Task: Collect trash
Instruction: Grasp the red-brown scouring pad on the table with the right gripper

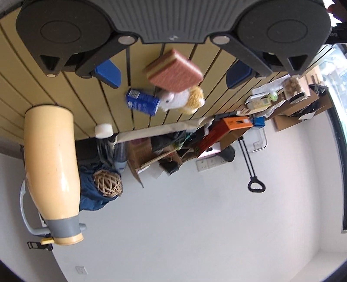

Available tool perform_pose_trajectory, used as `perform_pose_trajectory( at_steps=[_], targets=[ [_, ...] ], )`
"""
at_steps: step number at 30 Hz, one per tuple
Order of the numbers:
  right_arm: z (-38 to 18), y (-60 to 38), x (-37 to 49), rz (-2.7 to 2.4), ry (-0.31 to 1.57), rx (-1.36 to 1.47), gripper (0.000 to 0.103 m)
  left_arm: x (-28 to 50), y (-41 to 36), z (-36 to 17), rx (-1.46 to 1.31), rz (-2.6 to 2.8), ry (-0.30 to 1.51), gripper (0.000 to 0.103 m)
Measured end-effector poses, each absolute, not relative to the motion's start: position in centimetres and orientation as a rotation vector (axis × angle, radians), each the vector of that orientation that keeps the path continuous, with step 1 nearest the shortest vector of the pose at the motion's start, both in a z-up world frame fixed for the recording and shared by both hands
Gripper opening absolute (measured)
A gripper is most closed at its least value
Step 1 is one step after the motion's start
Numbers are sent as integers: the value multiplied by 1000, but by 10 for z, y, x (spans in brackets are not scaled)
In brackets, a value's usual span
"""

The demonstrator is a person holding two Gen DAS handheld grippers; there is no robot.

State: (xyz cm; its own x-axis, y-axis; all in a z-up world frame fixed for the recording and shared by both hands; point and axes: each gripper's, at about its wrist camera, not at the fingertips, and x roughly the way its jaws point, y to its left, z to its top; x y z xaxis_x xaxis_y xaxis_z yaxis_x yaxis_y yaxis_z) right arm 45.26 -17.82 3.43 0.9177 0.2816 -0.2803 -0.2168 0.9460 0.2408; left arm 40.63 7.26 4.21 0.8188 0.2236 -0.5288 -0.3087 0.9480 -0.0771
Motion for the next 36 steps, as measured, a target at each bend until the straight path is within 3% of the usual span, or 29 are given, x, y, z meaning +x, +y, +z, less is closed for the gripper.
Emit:
perform_pose_trajectory(
  at_steps=[17, 36],
  targets=[
    [19, -139, 552, 308, 465, 75, 103, 492, 93, 35, -217, 285, 583, 103],
    [-19, -80, 605, 308, 693, -127, 103, 505, 120, 23, -213, 314, 631, 103]
  ],
)
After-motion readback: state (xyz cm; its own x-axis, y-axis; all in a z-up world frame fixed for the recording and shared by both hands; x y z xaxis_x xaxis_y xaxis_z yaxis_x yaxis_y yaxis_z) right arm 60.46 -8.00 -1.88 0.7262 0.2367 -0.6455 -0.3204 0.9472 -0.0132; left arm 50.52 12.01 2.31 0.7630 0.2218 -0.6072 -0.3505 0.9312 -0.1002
